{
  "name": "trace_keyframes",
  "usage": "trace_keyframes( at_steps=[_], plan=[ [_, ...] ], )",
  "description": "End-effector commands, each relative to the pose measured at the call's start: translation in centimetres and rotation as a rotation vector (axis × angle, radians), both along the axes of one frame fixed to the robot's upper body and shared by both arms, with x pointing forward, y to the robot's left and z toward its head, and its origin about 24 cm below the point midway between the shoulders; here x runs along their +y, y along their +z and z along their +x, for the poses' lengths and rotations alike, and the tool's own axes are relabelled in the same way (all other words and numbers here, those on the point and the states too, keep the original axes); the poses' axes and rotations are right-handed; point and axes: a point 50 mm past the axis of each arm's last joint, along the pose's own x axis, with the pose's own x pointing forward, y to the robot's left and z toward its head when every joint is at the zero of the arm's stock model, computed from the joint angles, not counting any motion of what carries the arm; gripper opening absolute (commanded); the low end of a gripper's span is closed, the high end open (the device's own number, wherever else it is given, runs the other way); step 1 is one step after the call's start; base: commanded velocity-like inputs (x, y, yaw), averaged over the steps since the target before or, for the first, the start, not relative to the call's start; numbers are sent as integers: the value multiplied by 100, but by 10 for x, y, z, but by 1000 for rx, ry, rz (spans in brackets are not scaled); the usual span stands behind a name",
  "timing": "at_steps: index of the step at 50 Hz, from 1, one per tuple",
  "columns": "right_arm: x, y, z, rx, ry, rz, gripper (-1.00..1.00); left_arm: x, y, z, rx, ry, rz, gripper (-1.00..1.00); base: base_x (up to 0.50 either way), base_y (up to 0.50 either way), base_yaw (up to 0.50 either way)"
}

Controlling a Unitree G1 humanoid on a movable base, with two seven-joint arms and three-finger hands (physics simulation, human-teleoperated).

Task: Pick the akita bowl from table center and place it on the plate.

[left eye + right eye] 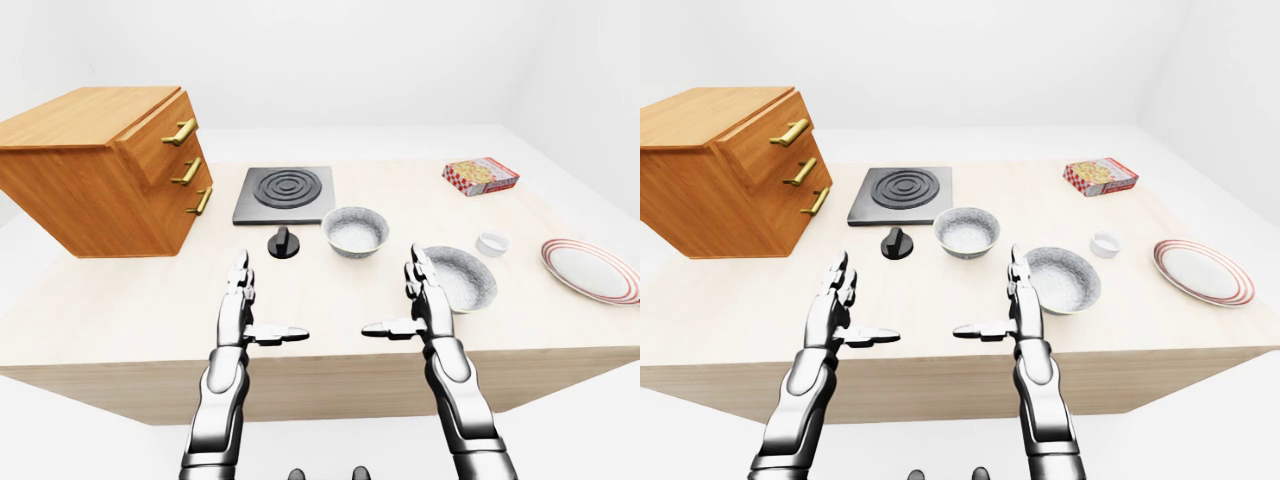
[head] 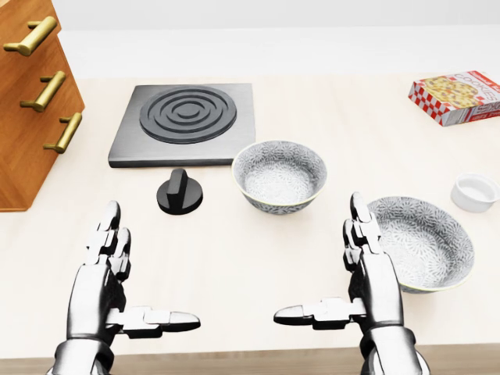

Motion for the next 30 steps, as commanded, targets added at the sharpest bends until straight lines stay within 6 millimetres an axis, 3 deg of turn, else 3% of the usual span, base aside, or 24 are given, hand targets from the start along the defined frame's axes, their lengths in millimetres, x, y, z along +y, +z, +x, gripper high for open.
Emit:
trace_keyframes(
  at_steps=[1,6,10,16,21,30],
  plan=[
    [-2,6,6,-11,6,-35,100,8,0,0,6,-2,3,100,0,0,0],
    [3,9,10,-9,10,-109,100,3,3,5,3,-34,-5,100,0,0,0],
    [3,25,18,-44,5,-123,100,1,10,14,12,-40,-16,100,0,0,0],
    [5,60,28,-183,16,-199,100,3,52,30,-147,-48,-14,100,0,0,0],
    [6,81,22,-273,16,-157,100,10,89,29,-298,-33,-20,100,0,0,0],
    [7,89,16,-317,21,-128,100,10,91,22,-315,-37,-27,100,0,-8,0]
  ],
)
